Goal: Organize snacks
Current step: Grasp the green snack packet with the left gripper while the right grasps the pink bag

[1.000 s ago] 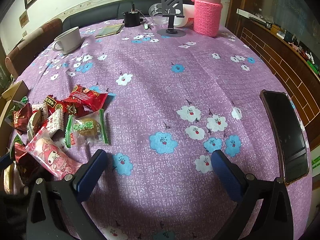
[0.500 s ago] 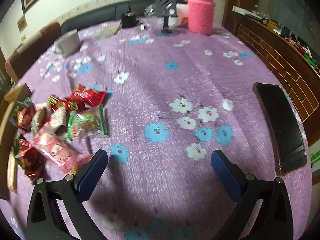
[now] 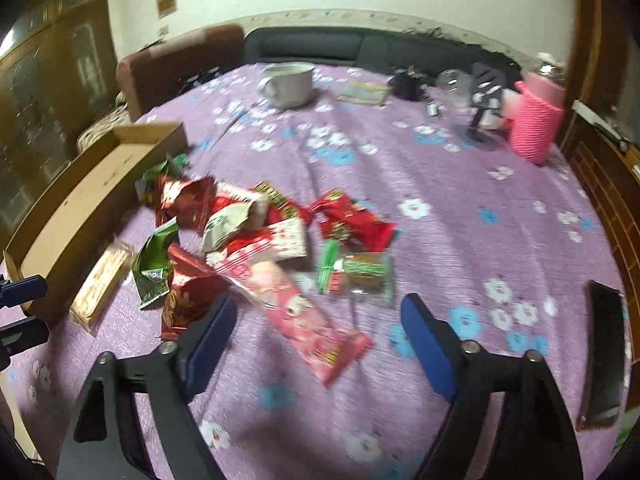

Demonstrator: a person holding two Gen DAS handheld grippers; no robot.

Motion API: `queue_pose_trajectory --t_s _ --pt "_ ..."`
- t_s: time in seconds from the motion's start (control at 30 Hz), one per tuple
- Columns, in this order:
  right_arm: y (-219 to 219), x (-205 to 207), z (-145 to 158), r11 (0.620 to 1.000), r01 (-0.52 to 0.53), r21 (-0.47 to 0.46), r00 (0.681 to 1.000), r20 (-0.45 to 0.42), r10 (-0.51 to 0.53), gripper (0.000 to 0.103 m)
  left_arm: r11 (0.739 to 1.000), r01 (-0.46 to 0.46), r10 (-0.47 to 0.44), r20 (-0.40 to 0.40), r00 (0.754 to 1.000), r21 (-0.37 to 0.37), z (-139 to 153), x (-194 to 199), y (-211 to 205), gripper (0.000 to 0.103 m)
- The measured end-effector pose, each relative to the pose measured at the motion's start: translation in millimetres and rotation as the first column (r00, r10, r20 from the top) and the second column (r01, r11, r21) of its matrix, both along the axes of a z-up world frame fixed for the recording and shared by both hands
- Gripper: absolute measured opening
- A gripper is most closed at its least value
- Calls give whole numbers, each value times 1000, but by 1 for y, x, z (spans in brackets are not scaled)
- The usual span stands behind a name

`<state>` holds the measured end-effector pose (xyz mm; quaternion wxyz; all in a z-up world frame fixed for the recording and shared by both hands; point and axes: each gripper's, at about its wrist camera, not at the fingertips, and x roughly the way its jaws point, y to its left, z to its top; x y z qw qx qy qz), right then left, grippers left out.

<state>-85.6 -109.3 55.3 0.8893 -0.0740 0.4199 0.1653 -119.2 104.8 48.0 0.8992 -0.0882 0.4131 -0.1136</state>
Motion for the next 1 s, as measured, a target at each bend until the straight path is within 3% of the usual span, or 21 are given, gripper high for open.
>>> queue_pose_trajectory --t_s 0.3,0.47,0.77,0.8,0.87,1.0 --pt "3 12 -21 995 -5 101 998 -57 11 24 996 65 -67 24 997 65 18 31 -29 64" --pt "-9 13 -22 982 12 189 998 -70 2 22 995 95 -95 -16 995 38 5 64 -42 64" --pt "-20 10 -16 971 22 239 998 -56 -9 22 997 67 -63 -87 994 41 -21 101 -50 64" --pt "-22 10 -15 969 26 246 998 -56 -12 22 997 70 -66 -95 993 40 -24 103 -51 59" --pt "-26 10 -14 965 36 261 998 -55 -22 22 996 83 -79 -115 990 34 -31 106 -56 37" --pt "-29 10 -14 960 45 277 998 -61 -29 22 997 71 -69 -94 993 12 -31 104 -55 32"
